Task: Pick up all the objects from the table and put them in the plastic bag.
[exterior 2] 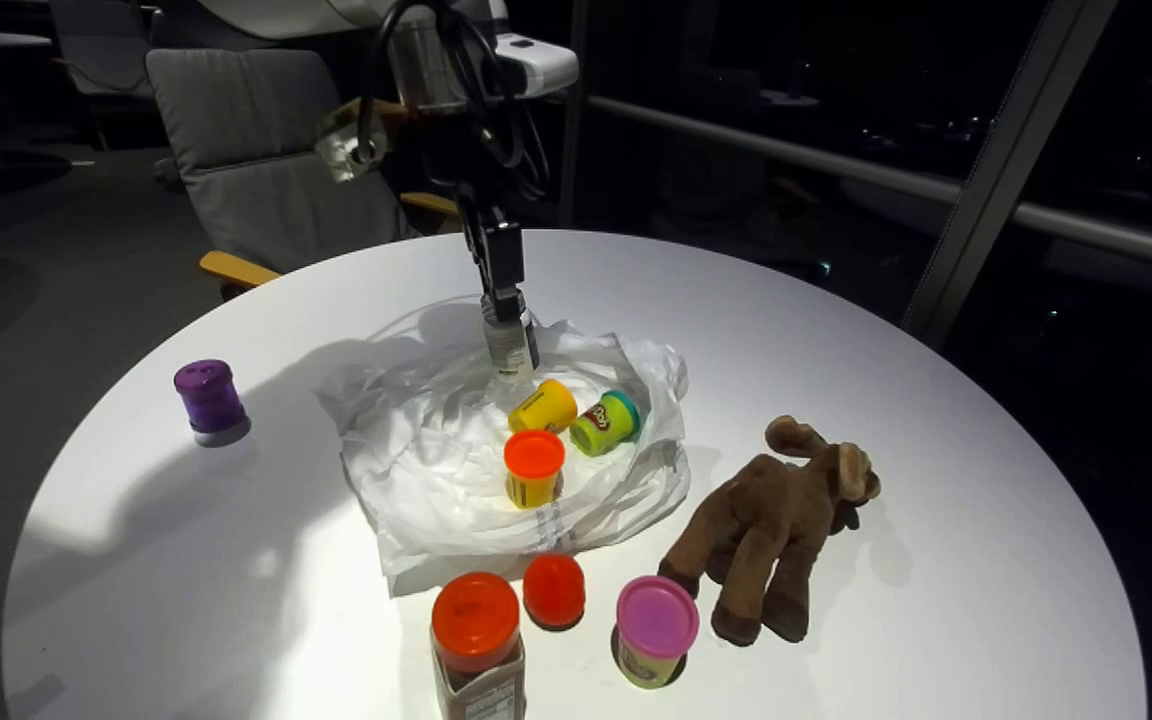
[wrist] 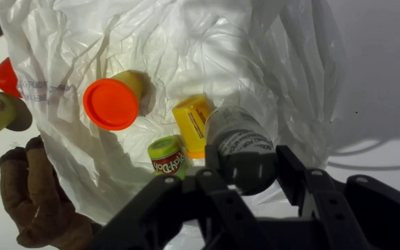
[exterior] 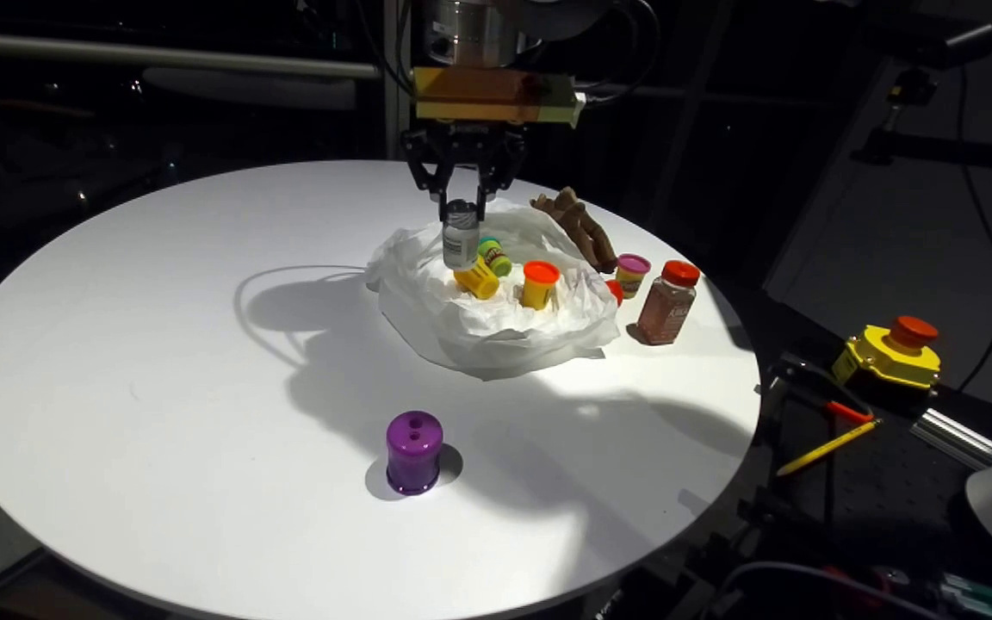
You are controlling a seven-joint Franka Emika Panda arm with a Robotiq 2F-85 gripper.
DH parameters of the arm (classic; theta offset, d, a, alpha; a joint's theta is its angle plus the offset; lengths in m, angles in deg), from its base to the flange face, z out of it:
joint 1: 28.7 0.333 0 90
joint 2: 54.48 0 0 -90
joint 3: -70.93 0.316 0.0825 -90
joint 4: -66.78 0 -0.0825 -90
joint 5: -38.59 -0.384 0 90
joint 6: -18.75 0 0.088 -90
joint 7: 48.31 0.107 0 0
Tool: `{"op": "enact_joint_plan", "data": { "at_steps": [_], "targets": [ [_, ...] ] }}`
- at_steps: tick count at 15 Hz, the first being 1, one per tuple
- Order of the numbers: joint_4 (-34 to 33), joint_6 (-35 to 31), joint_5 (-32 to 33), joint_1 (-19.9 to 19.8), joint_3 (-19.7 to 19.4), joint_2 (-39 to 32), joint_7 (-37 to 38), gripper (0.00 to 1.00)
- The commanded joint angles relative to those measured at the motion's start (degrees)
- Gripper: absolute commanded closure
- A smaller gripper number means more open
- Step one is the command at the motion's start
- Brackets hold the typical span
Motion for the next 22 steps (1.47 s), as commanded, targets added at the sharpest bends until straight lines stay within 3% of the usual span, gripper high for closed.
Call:
{"op": "enact_joint_plan", "data": {
  "at_steps": [1,9,10,11,15,18,22],
  "targets": [
    [-3.99,-1.02,-4.56,-0.86,-0.20,-3.29,-1.66,0.81],
    [-9.70,-1.89,-10.26,-1.03,-0.88,-10.03,-2.14,0.81],
    [-9.33,-1.98,-10.28,-0.81,-0.89,-9.74,-2.19,0.31],
    [-8.90,-2.31,-9.96,-0.43,-1.13,-9.26,-1.98,0.30],
    [-4.36,-2.61,-6.30,3.30,-2.68,-3.12,-0.18,0.01],
    [-0.97,0.56,-1.21,7.94,-2.14,2.21,0.15,0.00],
    [3.49,3.38,2.25,12.48,3.18,5.57,0.25,0.00]
  ]
}}
